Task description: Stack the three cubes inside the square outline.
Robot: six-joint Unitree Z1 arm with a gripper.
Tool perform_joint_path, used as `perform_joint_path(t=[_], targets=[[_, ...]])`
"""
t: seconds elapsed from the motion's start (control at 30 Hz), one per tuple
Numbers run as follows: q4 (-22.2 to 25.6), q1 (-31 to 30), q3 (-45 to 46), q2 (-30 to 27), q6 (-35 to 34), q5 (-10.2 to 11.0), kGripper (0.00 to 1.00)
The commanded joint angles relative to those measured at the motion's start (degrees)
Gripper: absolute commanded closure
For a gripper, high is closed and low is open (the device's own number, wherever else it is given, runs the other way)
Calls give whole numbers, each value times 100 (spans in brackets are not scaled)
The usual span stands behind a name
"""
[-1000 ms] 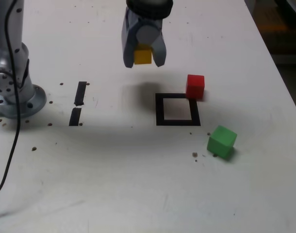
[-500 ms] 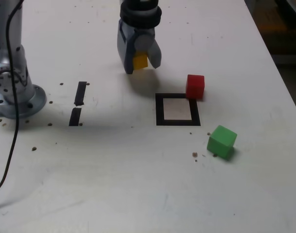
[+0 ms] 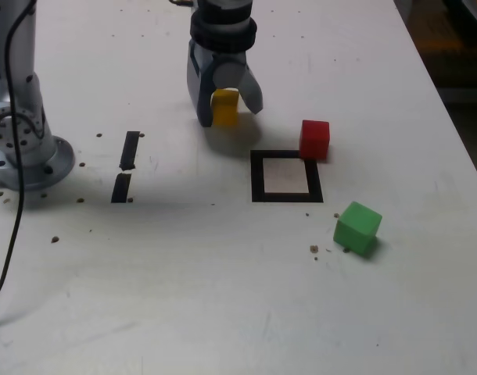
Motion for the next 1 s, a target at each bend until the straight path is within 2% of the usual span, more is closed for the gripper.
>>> perform_joint_path(t=[0.0, 0.23, 0.57, 0.77, 0.97], targets=[[-5, 6, 25, -1, 13, -19, 18], [-14, -14, 56, -142, -20, -2, 15], [360, -288, -172, -850, -157, 237, 9], [554, -608, -495, -905, -120, 350, 2], [704, -944, -927, -778, -117, 378, 1]])
